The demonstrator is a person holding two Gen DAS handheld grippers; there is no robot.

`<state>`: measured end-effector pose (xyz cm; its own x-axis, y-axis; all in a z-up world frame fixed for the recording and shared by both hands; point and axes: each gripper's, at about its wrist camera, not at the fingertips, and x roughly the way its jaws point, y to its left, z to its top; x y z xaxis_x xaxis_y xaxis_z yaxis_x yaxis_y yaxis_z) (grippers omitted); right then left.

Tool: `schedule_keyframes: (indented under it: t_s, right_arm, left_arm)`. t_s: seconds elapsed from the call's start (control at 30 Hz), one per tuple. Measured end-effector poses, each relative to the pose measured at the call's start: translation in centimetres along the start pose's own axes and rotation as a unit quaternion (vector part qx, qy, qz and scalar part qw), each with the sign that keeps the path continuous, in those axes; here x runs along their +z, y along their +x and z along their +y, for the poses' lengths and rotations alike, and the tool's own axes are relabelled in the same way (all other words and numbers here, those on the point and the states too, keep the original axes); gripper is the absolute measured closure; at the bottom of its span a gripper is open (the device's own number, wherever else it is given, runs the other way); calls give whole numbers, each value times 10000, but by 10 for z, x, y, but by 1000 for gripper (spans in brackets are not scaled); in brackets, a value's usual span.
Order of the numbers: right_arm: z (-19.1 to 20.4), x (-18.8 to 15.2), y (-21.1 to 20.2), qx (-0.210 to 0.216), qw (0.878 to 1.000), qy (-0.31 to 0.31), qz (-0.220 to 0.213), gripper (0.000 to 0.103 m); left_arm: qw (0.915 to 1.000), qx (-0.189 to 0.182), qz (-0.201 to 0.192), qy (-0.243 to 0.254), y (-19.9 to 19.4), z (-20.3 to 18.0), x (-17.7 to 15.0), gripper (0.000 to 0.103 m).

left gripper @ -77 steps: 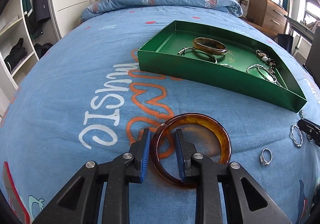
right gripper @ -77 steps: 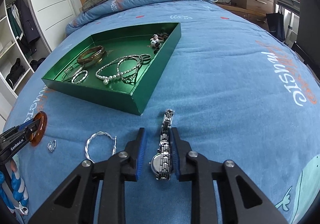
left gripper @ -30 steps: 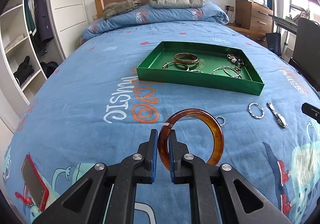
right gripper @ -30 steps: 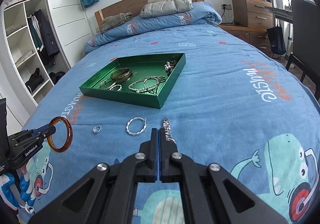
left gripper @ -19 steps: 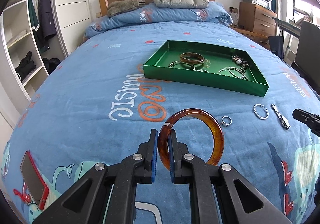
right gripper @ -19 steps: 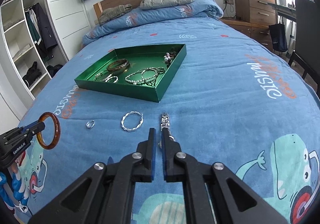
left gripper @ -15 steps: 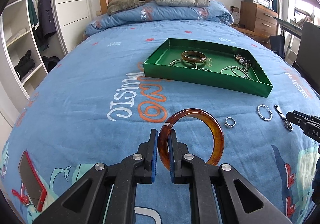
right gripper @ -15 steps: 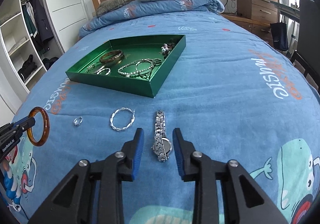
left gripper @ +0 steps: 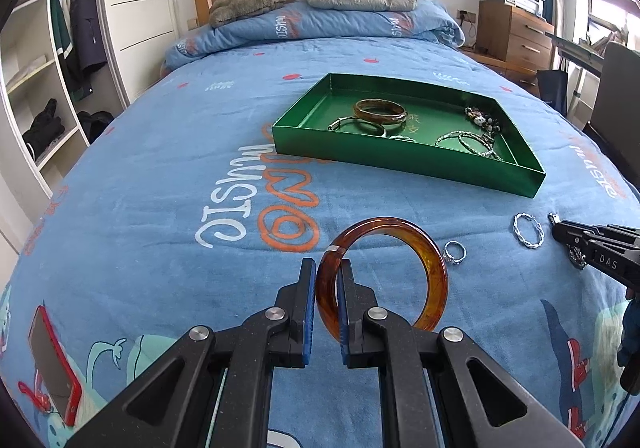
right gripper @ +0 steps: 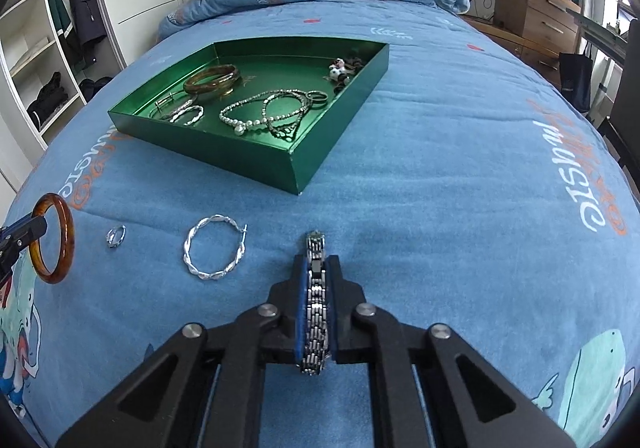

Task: Organize jewelry
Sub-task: 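Lift the amber bangle with the left tool while the right tool lifts the watch, then lower the bangle into the green tray with the left tool while the right tool lowers the watch in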

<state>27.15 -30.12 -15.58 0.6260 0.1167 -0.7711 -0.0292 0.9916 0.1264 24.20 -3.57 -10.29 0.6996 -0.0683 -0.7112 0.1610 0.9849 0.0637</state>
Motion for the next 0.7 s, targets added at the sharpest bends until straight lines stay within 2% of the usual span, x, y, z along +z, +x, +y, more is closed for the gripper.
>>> schedule_keyframes:
  t_s: [0.27, 0.5, 0.7]
  right_arm:
    - [-7, -6, -59, 331, 9954, 376, -813, 96]
    - [0, 2, -90, 412, 9927, 303, -1092, 96]
    - [7, 22, -103, 478, 9905, 164, -1277, 96]
  left_arm:
    - [9998, 2, -184, 5, -19, -1, 8, 93]
    - [9995, 5, -318, 52, -32, -4, 14, 93]
    - [9993, -9, -368, 87, -32, -6, 22, 93]
